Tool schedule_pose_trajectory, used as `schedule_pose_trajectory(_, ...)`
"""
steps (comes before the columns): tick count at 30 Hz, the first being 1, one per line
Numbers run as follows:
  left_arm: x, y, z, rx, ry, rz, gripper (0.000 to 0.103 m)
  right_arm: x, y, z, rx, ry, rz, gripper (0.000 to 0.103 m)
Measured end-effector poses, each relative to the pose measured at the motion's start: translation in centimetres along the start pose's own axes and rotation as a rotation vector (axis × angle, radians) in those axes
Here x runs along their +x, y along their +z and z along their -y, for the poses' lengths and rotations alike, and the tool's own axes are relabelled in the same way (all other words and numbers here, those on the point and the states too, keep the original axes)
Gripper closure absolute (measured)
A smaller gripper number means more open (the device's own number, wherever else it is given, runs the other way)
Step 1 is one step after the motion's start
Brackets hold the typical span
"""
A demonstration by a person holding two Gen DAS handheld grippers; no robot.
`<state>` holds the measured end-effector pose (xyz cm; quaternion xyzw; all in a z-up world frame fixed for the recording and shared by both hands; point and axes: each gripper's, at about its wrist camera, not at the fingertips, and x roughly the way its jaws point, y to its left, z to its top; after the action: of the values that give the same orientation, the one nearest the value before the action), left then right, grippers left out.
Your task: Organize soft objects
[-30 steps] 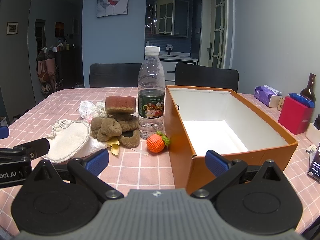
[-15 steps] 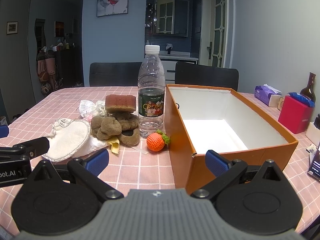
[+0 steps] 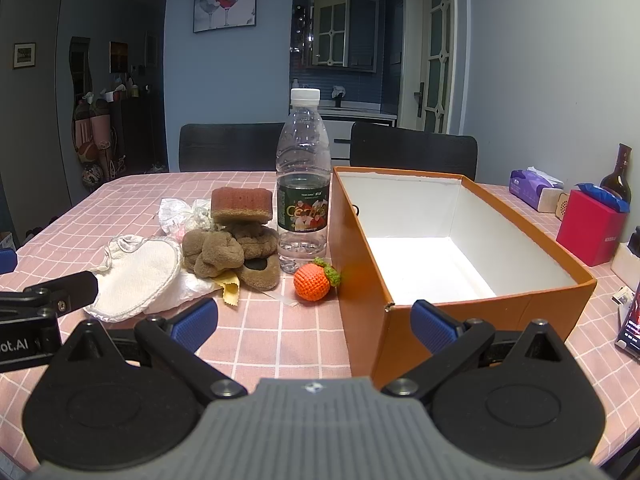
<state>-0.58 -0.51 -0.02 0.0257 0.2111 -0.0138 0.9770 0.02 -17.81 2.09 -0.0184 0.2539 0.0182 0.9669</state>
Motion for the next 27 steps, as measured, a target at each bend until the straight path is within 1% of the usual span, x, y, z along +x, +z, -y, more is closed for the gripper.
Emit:
schedule_pose_trajectory(9,0.0,0.1,0.1,-0.002,-0.001,0.001,0.000,-0.1,-0.1,-0.1,-0.001,0.002,0.003,0.003)
schedule_pose_trajectory(13,-0.2,0.1,0.0,-0.004,-0.007,0.002,0.000,-0.1,0.0,-0.4,-0.006,0.016,0.018,0.003)
schedule_pose_trajectory(15,-0.3,0.2,-0.1,-0.007,-0.006,0.003,0.000,-0.2,0.0,-0.5,-0.006,0.030,0.040,0.003)
schedule_pose_trajectory(18,-0.4,0.2,-0.5,-0.011,-0.008,0.013,0.000,-0.2,0.0,-0.5,-0.007,0.080,0.086,0.003)
schedule_pose_trajectory(21,-0.3,0.2,-1.2,-0.018,-0.049,0.014,0.000,0.3,0.5,-1.2,-0.047,0.094,0.096,0.003)
schedule_pose_trajectory(22,-0.2,0.2,-1.5,-0.023,-0.065,0.016,0.002,0.5,0.6,-1.5,-0.065,0.095,0.100,0.003)
schedule_pose_trajectory(24,0.0,0.2,-1.9,-0.027,-0.083,0.024,0.017,0.9,0.8,-2.1,-0.090,0.111,0.112,0.003)
schedule_pose_trajectory(25,0.1,0.1,-2.2,-0.019,-0.090,0.027,0.020,1.0,0.8,-2.4,-0.101,0.123,0.119,0.008)
schedule_pose_trajectory(26,0.4,0.0,-2.3,-0.005,-0.093,0.025,0.023,1.2,0.9,-2.7,-0.113,0.135,0.124,0.018)
schedule_pose_trajectory(27,0.8,-0.1,-2.3,0.008,-0.097,0.017,0.026,1.6,0.9,-3.0,-0.124,0.145,0.122,0.023)
